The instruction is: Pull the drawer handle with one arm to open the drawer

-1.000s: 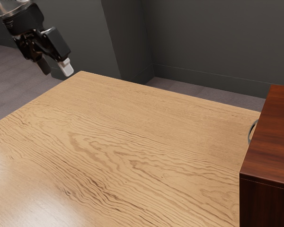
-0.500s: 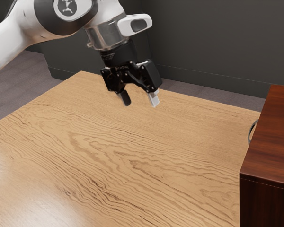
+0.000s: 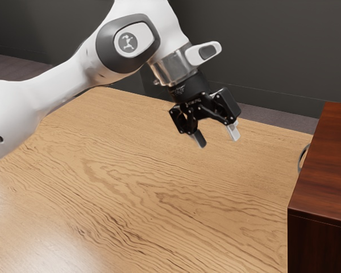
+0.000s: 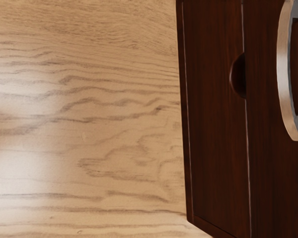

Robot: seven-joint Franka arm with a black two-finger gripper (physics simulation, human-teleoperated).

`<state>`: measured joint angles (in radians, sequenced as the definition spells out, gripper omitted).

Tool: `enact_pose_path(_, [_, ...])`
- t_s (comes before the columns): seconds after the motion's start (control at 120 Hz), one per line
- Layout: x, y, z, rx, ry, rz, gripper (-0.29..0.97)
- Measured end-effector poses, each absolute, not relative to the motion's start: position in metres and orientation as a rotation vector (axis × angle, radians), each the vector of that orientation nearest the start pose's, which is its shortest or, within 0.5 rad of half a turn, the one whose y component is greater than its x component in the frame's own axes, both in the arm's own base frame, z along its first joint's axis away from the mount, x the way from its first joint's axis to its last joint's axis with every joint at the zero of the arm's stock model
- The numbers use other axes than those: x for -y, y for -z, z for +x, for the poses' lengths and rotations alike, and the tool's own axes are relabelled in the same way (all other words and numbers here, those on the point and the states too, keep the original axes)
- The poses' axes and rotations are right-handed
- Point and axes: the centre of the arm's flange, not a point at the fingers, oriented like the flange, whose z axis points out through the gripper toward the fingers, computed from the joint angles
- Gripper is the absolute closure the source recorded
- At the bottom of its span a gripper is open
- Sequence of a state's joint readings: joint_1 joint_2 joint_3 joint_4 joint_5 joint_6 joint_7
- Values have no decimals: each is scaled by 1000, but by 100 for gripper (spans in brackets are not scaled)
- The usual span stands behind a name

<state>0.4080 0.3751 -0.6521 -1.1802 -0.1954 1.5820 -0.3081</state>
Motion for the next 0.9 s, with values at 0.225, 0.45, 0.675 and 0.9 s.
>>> enact_pose_path(0.225, [104,-611,660,225,45,-3612,4])
enact_pose_path(0.45, [116,-595,672,245,43,-3659,4])
enact_pose_path(0.675, [137,-581,681,237,61,-3675,6])
enact_pose_path(0.9, [154,-570,689,248,117,-3701,12])
